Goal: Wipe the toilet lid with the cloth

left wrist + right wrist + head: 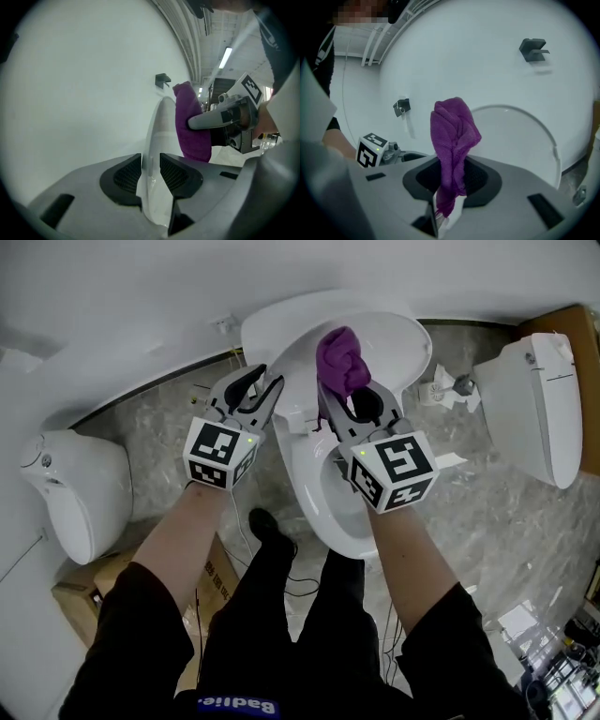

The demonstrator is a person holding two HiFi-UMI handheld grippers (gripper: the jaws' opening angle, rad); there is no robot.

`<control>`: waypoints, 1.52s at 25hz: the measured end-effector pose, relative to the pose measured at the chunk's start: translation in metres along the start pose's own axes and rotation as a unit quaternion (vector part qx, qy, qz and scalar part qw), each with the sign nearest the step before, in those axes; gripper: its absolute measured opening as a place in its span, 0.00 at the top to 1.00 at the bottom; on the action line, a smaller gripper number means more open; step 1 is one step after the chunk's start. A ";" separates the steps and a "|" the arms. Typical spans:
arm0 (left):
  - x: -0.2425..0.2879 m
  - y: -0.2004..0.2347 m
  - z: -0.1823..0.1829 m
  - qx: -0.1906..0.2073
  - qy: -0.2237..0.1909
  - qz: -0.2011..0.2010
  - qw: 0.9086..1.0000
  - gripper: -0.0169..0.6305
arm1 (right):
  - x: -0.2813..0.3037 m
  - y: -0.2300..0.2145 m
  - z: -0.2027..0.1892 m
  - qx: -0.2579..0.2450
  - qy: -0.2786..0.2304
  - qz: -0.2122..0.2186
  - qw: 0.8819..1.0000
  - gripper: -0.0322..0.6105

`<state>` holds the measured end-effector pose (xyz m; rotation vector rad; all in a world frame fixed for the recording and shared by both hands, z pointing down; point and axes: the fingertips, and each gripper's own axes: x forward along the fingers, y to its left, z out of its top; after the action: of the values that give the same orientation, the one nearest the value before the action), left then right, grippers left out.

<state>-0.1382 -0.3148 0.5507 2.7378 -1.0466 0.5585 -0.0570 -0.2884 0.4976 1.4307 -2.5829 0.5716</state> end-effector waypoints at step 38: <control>0.003 0.014 0.000 -0.020 -0.012 0.060 0.998 0.86 | -0.008 -0.128 -0.001 -0.018 -0.047 -0.105 0.993 0.80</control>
<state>-0.1454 -0.3267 0.5524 2.6675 -1.2216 0.5168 0.0548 -0.3434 0.5296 1.7290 -2.4531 0.4361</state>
